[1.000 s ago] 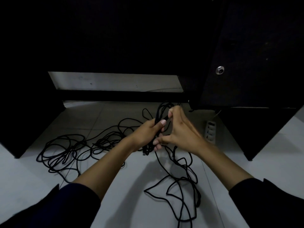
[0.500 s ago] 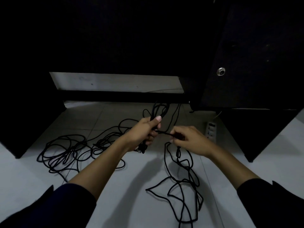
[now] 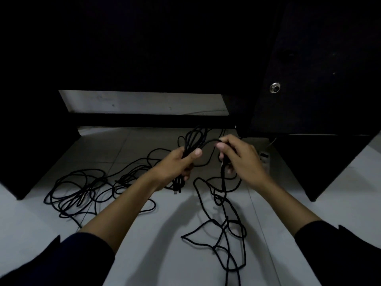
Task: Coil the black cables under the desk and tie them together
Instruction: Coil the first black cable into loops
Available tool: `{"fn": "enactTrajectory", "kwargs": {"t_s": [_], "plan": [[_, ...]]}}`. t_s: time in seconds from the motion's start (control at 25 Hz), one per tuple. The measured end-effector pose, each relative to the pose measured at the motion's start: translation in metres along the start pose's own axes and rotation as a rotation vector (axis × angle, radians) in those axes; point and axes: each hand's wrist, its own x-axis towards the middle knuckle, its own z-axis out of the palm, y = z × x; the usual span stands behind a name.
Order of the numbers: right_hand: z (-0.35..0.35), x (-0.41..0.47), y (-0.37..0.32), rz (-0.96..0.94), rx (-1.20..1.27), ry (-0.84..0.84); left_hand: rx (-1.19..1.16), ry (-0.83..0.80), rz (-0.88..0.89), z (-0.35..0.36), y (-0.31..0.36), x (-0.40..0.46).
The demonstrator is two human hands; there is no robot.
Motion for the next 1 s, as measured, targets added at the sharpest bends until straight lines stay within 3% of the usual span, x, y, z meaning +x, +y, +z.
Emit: {"fn": "enactTrajectory", "kwargs": {"t_s": [0.4,0.64,0.8,1.0], "plan": [[0.012,0.016,-0.023,-0.139,-0.100,0.253,-0.046,-0.035,-0.005,0.018,0.008,-0.001],[0.015,0.025,-0.024,-0.185,-0.263,0.351,-0.034,-0.149,-0.021,0.021,0.011,-0.002],[0.015,0.025,-0.024,-0.174,-0.315,0.299,-0.025,-0.194,-0.026,0.023,0.012,-0.004],[0.009,0.022,-0.029,0.031,-0.252,0.092,0.000,-0.201,-0.041,0.020,0.010,-0.005]]}}
